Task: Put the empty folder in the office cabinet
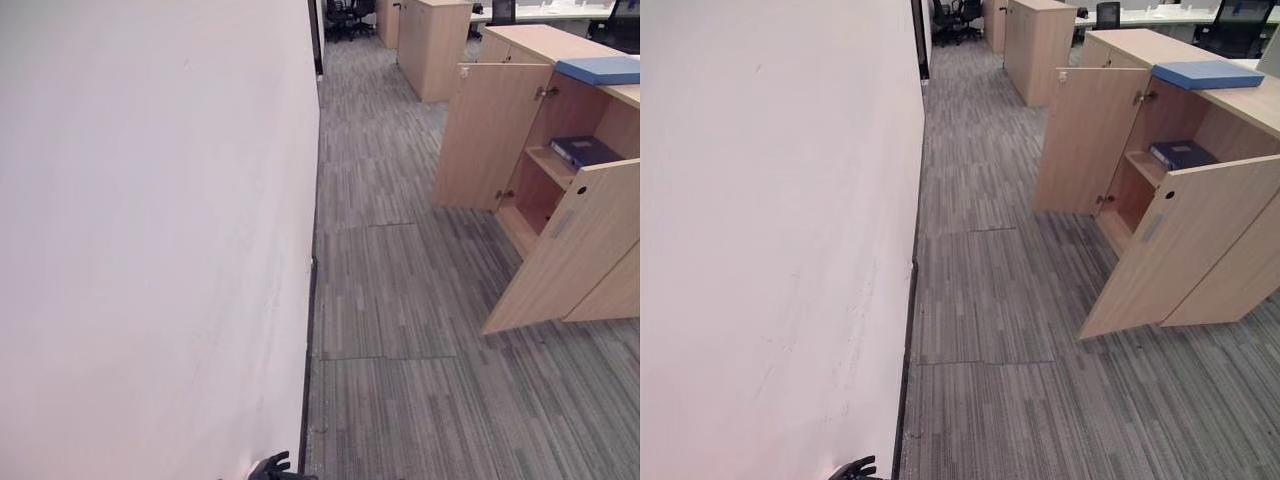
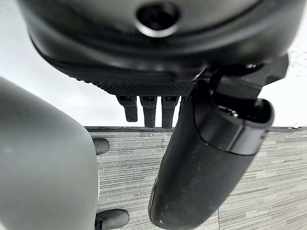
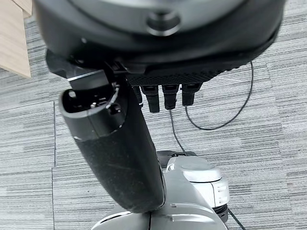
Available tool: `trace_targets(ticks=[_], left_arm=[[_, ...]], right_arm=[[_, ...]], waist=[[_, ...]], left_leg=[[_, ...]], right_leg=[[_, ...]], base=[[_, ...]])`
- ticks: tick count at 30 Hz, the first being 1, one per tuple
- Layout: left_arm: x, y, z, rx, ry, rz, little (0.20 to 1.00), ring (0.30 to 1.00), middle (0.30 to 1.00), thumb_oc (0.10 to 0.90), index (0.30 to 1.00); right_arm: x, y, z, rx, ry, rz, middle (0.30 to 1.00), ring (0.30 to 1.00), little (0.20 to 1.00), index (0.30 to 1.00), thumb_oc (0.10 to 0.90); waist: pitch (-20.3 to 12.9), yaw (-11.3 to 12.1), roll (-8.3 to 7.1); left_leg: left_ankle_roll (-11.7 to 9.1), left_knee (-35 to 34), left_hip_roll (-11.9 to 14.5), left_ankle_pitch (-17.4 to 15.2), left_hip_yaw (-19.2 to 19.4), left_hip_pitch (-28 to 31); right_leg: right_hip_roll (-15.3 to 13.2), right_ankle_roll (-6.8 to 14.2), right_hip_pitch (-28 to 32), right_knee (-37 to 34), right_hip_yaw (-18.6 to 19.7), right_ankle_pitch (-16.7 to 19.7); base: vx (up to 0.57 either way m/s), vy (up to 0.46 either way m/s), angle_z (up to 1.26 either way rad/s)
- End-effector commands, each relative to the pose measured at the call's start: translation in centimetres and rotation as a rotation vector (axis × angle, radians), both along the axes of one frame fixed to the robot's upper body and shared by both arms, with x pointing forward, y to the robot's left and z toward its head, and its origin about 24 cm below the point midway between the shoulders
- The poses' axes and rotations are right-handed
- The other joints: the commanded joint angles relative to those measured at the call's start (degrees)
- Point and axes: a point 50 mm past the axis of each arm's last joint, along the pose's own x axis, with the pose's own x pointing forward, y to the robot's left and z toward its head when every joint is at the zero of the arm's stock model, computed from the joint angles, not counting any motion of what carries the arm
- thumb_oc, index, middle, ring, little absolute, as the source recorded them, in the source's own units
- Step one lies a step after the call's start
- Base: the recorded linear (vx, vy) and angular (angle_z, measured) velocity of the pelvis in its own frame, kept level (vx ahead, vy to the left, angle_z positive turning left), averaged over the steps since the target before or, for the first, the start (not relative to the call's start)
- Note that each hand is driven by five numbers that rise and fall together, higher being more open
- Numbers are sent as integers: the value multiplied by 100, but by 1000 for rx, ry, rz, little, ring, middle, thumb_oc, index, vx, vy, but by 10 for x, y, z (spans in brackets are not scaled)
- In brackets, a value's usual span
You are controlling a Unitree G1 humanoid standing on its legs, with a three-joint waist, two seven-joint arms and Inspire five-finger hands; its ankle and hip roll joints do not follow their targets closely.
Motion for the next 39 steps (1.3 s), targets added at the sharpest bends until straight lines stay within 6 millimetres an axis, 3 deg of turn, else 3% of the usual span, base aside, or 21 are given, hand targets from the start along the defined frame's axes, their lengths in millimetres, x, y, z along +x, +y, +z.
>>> trace_targets(ticks=[1,5,8,12,13,17,20,23,25,26,27,28,29,30,32,33,34,35,36,37,39], left_arm=[[-14,52,4,148,60,40,900,900,900,800,900],[-9,54,6,147,43,67,900,900,900,800,900],[-11,52,5,141,42,88,900,900,900,800,900],[-19,53,4,133,62,116,900,900,900,800,900],[-28,53,2,132,82,126,900,900,900,800,900],[-39,54,1,134,114,137,900,900,900,800,900],[-52,54,0,132,154,153,900,900,900,800,900],[-49,58,1,141,143,145,900,900,900,800,900],[-45,60,2,146,127,139,900,900,900,800,900],[-35,63,4,154,95,127,900,900,900,800,900],[-32,64,4,157,84,128,900,900,900,800,900],[-27,65,6,164,71,119,900,900,900,800,900],[-25,66,6,167,64,114,900,900,900,800,900],[-22,66,7,174,58,103,900,900,900,800,900],[-21,66,7,177,53,109,900,900,900,800,900],[-21,66,7,177,53,109,900,900,900,800,900],[-27,64,6,175,72,107,900,900,900,800,900],[-28,65,5,184,76,117,900,900,900,800,900],[-26,67,6,193,69,130,900,900,900,800,900],[-27,68,6,192,75,144,900,900,900,800,900],[-28,68,6,191,82,145,900,900,900,800,900]], right_arm=[[20,5,0,3,3,81,900,900,900,900,800],[22,6,0,4,11,127,900,900,900,900,800],[26,1,2,-20,11,154,900,900,900,900,800],[32,-1,4,-30,-3,183,900,900,900,900,800],[39,-2,6,-46,-14,231,900,900,900,900,800],[40,-1,6,-47,-9,242,900,900,900,900,800],[31,3,3,-27,16,227,900,900,900,900,800],[24,5,1,-14,36,214,900,900,900,900,800],[22,6,0,-8,43,209,900,900,900,900,800],[23,5,1,-8,33,199,900,900,900,900,800],[26,4,1,-11,23,196,900,900,900,900,800],[37,1,4,-27,-19,196,900,900,900,900,800],[43,0,6,-36,-43,195,900,900,900,900,800],[55,3,8,-49,-88,207,900,900,900,900,800],[74,6,14,-60,-173,189,900,900,900,900,800],[74,6,14,-60,-173,189,900,900,900,900,800],[82,7,16,-59,-211,175,900,900,900,900,800],[89,11,18,-51,-246,154,900,900,900,900,800],[91,12,19,-47,-258,141,900,900,900,900,800],[88,11,18,-43,-249,128,900,900,900,900,800],[83,10,16,-43,-235,118,900,900,900,900,800]], waist=[[148,-22,-358],[415,68,-611],[610,241,-642],[567,390,-597],[585,540,-424],[592,716,-292],[346,785,-140],[76,801,-200],[-41,800,-241],[-144,836,-252],[-141,853,-206],[-43,809,-138],[-3,771,-62],[154,703,78],[458,520,250],[465,518,253],[590,413,250],[749,265,142],[798,177,48],[765,99,-37],[712,69,-105]], left_leg=[[125,222,-539,-544,-109,-191],[-67,2020,-401,-904,61,-946],[34,2587,-441,-684,-81,-1725],[54,1993,-652,-263,-324,-2037],[-53,990,-635,355,-455,-2389],[-134,54,-580,703,-433,-2509],[-169,-48,-481,1087,-453,-2340],[-28,-27,-585,1117,-290,-2127],[90,29,-724,942,-220,-2020],[270,22,-949,679,-119,-1781],[329,6,-987,579,-102,-1654],[478,-39,-1123,396,-92,-1303],[518,-48,-1135,303,-88,-1138],[596,-48,-1148,84,-87,-808],[552,-48,-998,-63,-141,-442],[551,-48,-995,-64,-143,-434],[483,-48,-937,-147,-133,-293],[367,-48,-904,-297,-158,-82],[300,-48,-908,-426,-188,65],[225,-48,-893,-616,-273,269],[207,-48,-905,-726,-347,378]], right_leg=[[225,215,-259,623,150,-618],[145,75,-174,758,74,-766],[130,15,-12,717,43,-821],[208,-2,119,697,99,-903],[392,-46,369,656,223,-1084],[511,-79,800,584,547,-1274],[523,-48,1041,496,769,-1445],[211,144,1084,608,739,-1504],[0,302,993,929,728,-1374],[-309,568,749,1711,645,-1009],[-433,666,477,2261,561,-726],[-763,765,36,3426,245,133],[-848,689,-187,3832,68,360],[-1263,601,-573,4407,-507,435],[-1272,429,-1109,3608,-979,-194],[-1270,428,-1098,3602,-982,-193],[-1169,494,-1336,2633,-979,-100],[-970,681,-1639,1190,-730,348],[-806,790,-1797,466,-541,587],[-700,892,-2001,5,-460,781],[-663,882,-1955,5,-401,776]], base=[[7,-186,3],[-8,-196,15],[62,-121,23],[196,-16,3],[269,3,-14],[337,47,-17],[504,198,-57],[485,273,-79],[409,282,-25],[404,343,-9],[450,455,-30],[265,340,-39],[337,461,9],[305,325,46],[305,136,10],[237,-70,-42],[331,-199,-24],[499,-290,-19],[680,-395,-65],[469,-256,-84],[361,-205,-32]])
